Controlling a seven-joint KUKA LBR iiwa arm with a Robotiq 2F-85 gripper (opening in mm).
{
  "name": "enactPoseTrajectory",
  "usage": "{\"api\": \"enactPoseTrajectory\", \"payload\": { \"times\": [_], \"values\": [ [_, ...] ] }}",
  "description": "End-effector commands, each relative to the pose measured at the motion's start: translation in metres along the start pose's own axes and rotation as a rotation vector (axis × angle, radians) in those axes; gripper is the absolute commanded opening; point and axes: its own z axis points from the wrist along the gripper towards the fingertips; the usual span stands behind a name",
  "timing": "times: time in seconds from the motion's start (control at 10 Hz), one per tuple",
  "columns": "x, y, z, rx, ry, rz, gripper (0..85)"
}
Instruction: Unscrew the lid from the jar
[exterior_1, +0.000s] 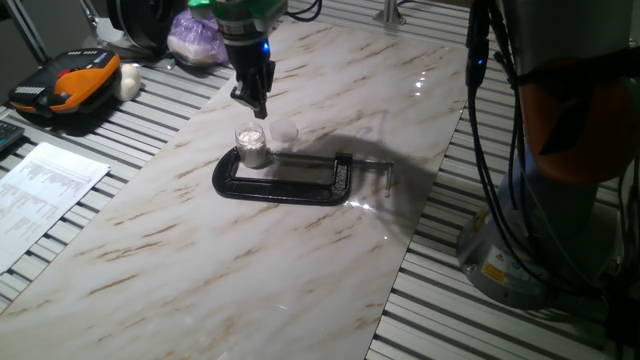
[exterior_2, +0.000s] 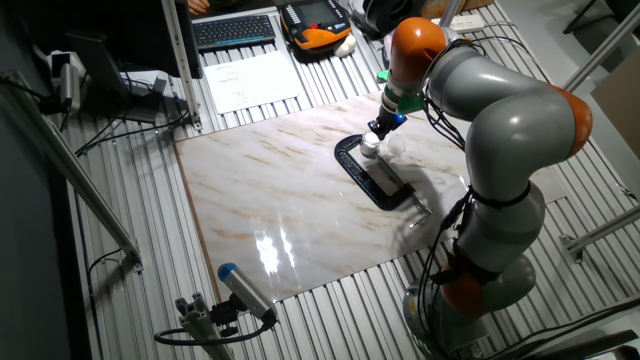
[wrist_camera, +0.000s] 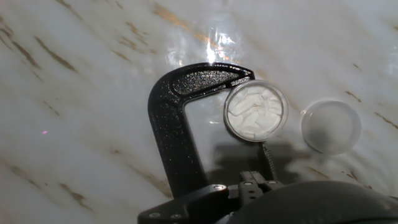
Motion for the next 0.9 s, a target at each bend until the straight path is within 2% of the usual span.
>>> {"api": "enactPoseTrajectory", "payload": {
  "times": [0.0,0.1,0.4,0.8],
  "values": [
    [0.0008,0.0004,-0.0006,0.007,-0.012,-0.007,0.0],
    [0.0024,0.0005,-0.0014,0.033,-0.031,-0.018,0.0],
    [0.0056,-0.0001,-0.0032,0.051,-0.056,-0.019,0.0],
    [0.0060,0.0000,-0.0033,0.041,-0.029,-0.014,0.0]
  ]
}}
